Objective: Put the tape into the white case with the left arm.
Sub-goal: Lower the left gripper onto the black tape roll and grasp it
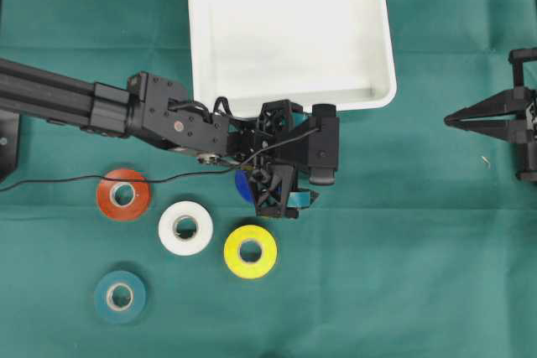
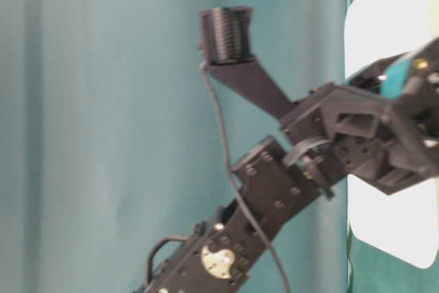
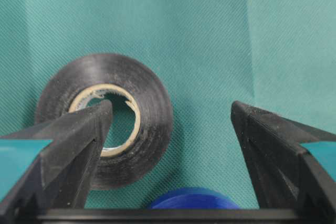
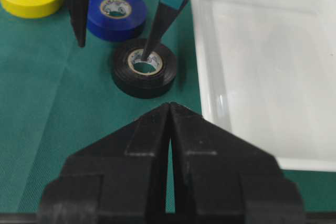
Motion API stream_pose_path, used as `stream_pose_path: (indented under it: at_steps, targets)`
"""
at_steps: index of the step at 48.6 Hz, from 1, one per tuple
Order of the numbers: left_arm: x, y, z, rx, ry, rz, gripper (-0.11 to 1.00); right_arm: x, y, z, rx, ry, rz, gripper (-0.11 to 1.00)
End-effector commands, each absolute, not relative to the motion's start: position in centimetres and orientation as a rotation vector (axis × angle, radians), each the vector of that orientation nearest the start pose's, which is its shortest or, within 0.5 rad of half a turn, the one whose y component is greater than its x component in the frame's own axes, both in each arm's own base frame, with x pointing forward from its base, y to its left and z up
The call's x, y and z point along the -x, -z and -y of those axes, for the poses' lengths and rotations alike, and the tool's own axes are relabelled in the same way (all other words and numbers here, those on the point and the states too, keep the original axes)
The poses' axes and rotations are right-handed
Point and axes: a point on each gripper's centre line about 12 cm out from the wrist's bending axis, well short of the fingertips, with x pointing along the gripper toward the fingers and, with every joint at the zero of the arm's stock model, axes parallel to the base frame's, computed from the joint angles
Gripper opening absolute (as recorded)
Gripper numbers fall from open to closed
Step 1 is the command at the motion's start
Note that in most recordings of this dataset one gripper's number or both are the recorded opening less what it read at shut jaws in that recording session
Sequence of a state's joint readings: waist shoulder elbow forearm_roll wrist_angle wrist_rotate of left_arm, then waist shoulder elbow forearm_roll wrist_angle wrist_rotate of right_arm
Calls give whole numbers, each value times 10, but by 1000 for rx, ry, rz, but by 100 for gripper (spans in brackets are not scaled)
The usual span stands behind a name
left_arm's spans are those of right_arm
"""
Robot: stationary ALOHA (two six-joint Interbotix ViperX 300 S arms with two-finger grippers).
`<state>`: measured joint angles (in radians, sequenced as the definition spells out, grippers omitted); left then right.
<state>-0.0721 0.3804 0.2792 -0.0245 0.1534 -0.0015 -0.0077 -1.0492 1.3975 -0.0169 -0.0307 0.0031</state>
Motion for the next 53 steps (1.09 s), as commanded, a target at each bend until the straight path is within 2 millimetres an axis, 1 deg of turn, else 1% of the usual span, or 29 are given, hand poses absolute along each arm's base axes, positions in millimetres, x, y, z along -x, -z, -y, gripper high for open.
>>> stream_pose_path:
  at_steps: [1, 13, 17, 20, 22, 24, 31, 32, 33, 42, 48, 53]
  targets:
    - [-490, -126, 34, -2, 59, -777, 96, -166, -193, 1, 11, 7, -302, -9]
    - [-491, -115, 31, 1, 51, -798, 94, -166, -193, 1, 11, 7, -302, -9]
    - [-491, -114, 30, 2, 49, -801, 91, -166, -193, 1, 12, 6, -304, -9]
    - [-491, -114, 30, 2, 50, -800, 85, -166, -192, 1, 11, 7, -304, -9]
    - [-491, -114, 30, 2, 50, -800, 79, -165, -192, 1, 11, 7, -304, -9]
    - [-491, -114, 30, 0, 50, -800, 70, -165, -192, 1, 11, 7, -305, -9]
    - [-491, -116, 30, 0, 50, -801, 29, -165, -192, 1, 11, 7, -305, -9]
    - [-491, -116, 30, 0, 50, -800, 25, -165, -192, 1, 11, 7, -305, -9]
    - [-490, -117, 30, -1, 51, -800, 23, -165, -192, 1, 12, 6, -305, -9]
    - [-490, -127, 31, 2, 52, -783, 24, -165, -192, 1, 11, 7, -305, -9]
    - [-489, -137, 31, 2, 54, -775, 24, -165, -191, 1, 12, 6, -305, -9]
    - [-486, -149, 33, -1, 57, -771, 24, -165, -191, 1, 12, 6, -305, -9]
